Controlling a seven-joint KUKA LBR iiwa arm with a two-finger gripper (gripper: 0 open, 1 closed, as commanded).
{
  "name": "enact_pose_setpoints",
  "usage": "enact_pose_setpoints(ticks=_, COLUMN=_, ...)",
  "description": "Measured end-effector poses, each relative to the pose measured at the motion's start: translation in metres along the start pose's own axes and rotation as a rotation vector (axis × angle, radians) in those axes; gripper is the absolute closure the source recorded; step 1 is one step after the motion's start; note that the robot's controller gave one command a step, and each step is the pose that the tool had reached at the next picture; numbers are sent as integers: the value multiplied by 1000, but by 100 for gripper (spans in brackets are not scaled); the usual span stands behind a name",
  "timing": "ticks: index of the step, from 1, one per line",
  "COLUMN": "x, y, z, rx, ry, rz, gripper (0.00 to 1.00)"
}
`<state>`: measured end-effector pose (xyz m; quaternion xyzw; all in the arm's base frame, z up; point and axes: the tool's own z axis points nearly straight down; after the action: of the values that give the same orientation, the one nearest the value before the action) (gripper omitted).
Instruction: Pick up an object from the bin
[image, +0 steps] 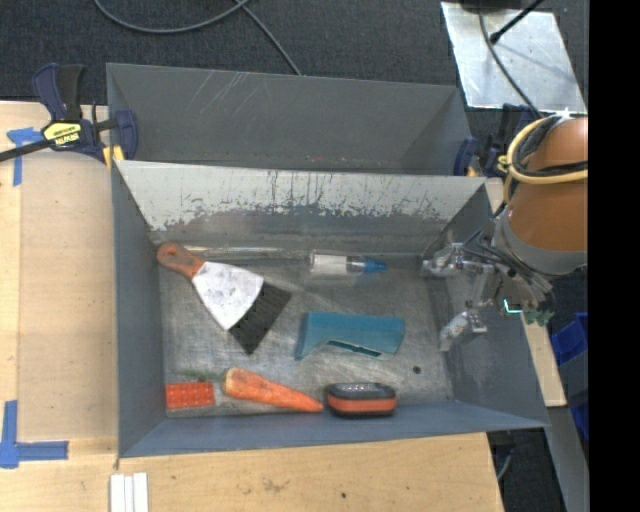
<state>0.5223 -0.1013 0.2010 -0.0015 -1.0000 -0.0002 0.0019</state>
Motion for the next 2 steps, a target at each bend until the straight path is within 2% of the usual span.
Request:
enact_pose_setpoints(ticks=1, x=-2, y=0, z=-3, rx=1, ry=-7, rz=-3, gripper=0)
enact_pose_setpoints(ticks=2, x=-8, y=19, z=33, rx=3, ry=-13, rz=-61, gripper=0)
